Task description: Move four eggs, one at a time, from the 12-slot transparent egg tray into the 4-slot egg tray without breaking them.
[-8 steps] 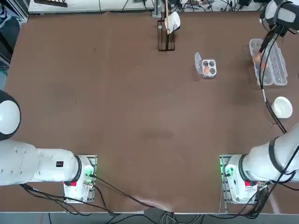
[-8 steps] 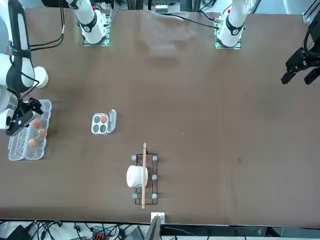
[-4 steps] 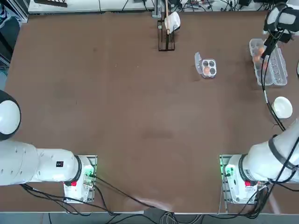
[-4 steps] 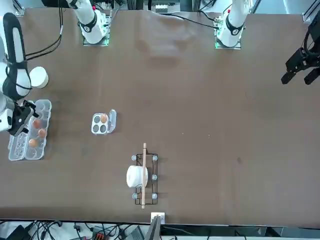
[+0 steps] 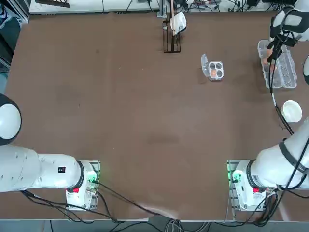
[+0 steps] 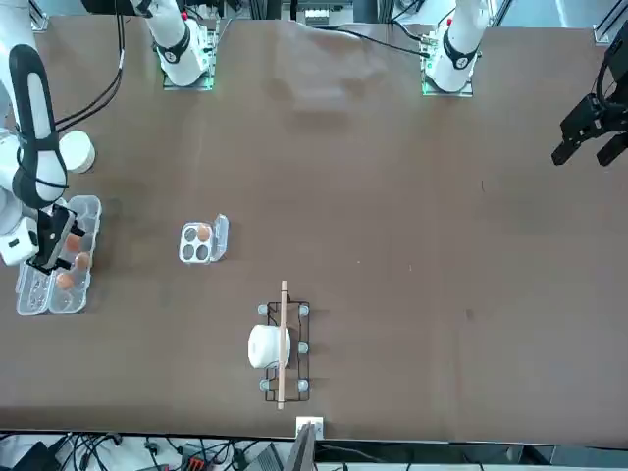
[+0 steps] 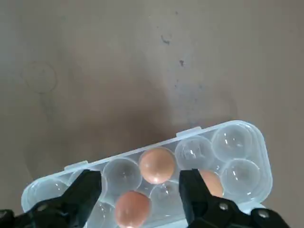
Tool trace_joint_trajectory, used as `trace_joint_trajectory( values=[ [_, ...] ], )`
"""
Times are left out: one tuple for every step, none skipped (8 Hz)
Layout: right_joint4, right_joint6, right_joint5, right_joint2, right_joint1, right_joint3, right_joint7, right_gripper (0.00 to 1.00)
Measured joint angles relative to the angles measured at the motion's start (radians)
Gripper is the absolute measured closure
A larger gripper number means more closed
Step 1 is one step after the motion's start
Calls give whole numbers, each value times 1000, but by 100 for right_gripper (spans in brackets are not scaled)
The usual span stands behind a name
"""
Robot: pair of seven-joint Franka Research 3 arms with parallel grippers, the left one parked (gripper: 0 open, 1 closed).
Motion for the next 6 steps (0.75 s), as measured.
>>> trace_joint_trajectory(
  values=[
    [13,6,0,14,-1,0,-35,2],
    [37,8,0,38,-4,0,-64,3],
    [63,9,0,67,-12,0,-80,3],
    [82,10,0,95,-23,0,-94,3],
    [93,12,0,115,-32,0,-106,4],
    [98,12,0,128,-34,0,-111,5]
  ],
)
